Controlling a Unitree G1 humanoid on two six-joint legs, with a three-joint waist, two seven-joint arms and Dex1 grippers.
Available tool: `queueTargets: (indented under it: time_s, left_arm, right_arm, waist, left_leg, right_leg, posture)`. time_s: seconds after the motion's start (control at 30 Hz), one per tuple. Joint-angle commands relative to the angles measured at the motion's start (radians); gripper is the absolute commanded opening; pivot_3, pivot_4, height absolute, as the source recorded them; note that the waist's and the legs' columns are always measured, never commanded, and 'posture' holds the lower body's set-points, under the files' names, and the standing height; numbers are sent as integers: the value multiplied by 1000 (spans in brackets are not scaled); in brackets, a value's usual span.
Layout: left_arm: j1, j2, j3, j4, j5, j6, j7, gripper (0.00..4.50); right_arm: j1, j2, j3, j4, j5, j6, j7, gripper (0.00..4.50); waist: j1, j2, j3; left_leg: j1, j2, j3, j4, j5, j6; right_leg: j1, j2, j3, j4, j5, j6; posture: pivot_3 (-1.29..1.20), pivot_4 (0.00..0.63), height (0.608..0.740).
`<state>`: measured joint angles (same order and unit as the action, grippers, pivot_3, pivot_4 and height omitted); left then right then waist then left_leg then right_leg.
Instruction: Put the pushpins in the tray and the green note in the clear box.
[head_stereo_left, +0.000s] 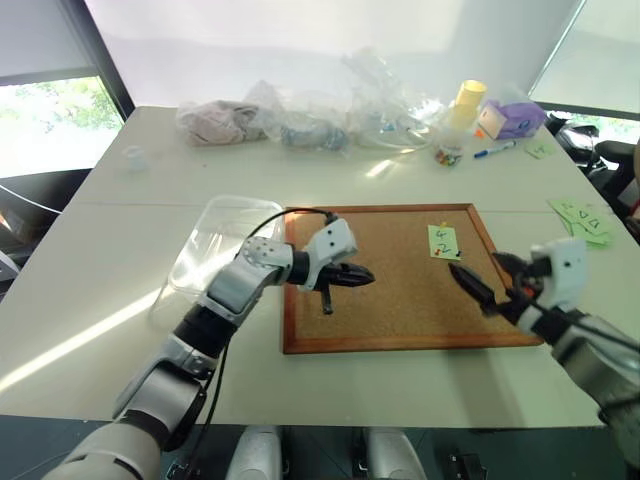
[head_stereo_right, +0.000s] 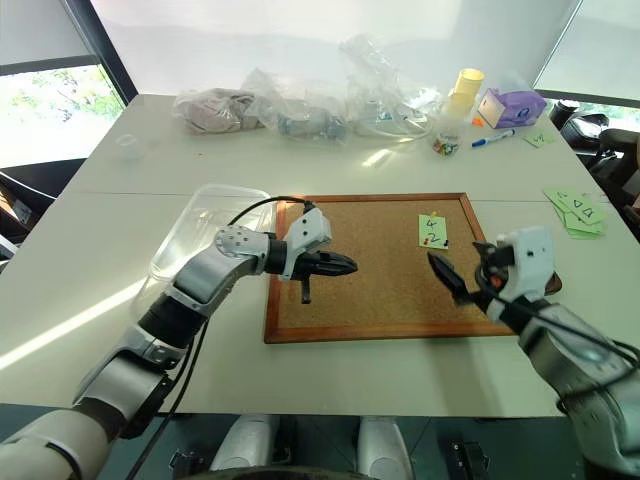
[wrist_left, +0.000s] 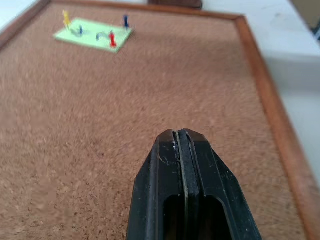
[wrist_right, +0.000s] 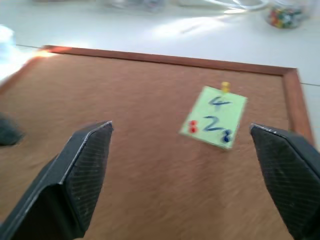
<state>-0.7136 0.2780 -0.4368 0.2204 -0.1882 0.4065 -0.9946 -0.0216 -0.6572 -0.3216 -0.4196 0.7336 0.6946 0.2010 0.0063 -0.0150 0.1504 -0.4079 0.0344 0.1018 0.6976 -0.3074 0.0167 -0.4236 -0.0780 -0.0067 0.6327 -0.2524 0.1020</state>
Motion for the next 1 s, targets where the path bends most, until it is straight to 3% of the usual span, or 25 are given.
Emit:
queueTargets:
  time_s: [0.03, 0.33, 0.8, 0.9, 1.0]
  left_arm:
    - [-20, -17, -13, 28, 51, -53, 8, 59]
    - [-11, -18, -43, 83, 138, -62, -10, 59]
    - [15, -20, -34, 60, 157, -37, -19, 59]
    - [20, -21, -37, 58, 160, -40, -17, 0]
    - [25, -19, -39, 53, 164, -39, -17, 0]
  right_arm:
    - [-151, 40, 64, 158, -94, -47, 6, 4500]
    - [-421, 109, 148, 544, -263, -156, 85, 4500]
    - [-569, 155, 152, 829, -391, -224, 143, 4500]
    - [-594, 168, 143, 873, -401, -244, 148, 3692]
    - [-604, 176, 140, 892, -408, -254, 154, 2151]
  waist:
    - [1, 0, 0]
    - [5, 1, 0]
    - [1, 3, 0]
    - [1, 3, -1]
    - [2, 3, -1]
  left_leg:
    - [0, 0, 0, 0, 0, 0]
    - [-1, -1, 1, 0, 0, 0]
    - [0, -1, 1, 0, 0, 0]
    - [0, -1, 1, 0, 0, 0]
    - [0, -1, 1, 0, 0, 0]
  right_leg:
    - [0, 0, 0, 0, 1, 1]
    - [0, -2, 0, 0, 1, 2]
    - [0, -2, 0, 0, 2, 4]
    - [0, -2, 0, 0, 2, 4]
    - [0, -2, 0, 0, 2, 4]
  posture:
    - [0, 150, 737]
    - [0, 150, 737]
    - [0, 150, 737]
    - [0, 150, 737]
    - [0, 150, 737]
